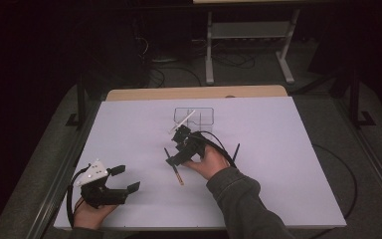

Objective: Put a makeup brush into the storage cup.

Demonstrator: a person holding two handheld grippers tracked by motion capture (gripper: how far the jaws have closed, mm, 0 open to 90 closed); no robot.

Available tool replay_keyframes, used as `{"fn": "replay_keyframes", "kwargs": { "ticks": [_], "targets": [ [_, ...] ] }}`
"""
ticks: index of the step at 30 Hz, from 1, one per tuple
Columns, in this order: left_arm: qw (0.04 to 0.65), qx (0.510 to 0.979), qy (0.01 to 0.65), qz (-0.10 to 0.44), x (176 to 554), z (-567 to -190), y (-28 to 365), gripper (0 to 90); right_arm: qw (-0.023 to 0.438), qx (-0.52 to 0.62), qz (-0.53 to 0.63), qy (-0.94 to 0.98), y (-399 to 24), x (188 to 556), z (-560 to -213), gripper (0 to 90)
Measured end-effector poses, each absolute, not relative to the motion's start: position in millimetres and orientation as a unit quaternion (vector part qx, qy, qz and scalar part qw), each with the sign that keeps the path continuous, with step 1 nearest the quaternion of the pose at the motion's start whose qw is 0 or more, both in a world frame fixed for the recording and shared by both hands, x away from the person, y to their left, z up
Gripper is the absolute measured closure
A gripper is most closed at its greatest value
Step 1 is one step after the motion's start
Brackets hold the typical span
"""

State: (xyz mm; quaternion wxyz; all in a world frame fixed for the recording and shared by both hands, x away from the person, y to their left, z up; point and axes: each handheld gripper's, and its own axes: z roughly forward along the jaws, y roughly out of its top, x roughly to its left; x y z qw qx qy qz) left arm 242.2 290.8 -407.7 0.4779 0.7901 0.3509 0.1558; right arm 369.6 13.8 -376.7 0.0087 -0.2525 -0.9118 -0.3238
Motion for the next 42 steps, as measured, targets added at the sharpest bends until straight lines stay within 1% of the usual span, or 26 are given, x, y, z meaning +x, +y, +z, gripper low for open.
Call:
{"fn": "replay_keyframes", "kwargs": {
  "ticks": [7, 23, 29, 42],
  "targets": [
    [0.482, 0.787, 0.350, 0.159, 242, -407, 291, 17.7, 0.012, -0.257, -0.308, -0.916, 20, 369, -387, 39.0],
    [0.483, 0.787, 0.352, 0.154, 242, -408, 289, 17.7, 0.014, -0.278, -0.290, -0.916, 24, 367, -400, 44.2],
    [0.483, 0.787, 0.354, 0.151, 242, -408, 289, 17.7, 0.005, -0.291, -0.278, -0.916, 26, 364, -406, 49.0],
    [0.479, 0.791, 0.348, 0.152, 243, -408, 289, 17.7, 0.006, -0.294, -0.267, -0.918, 30, 363, -415, 52.2]
  ]
}}
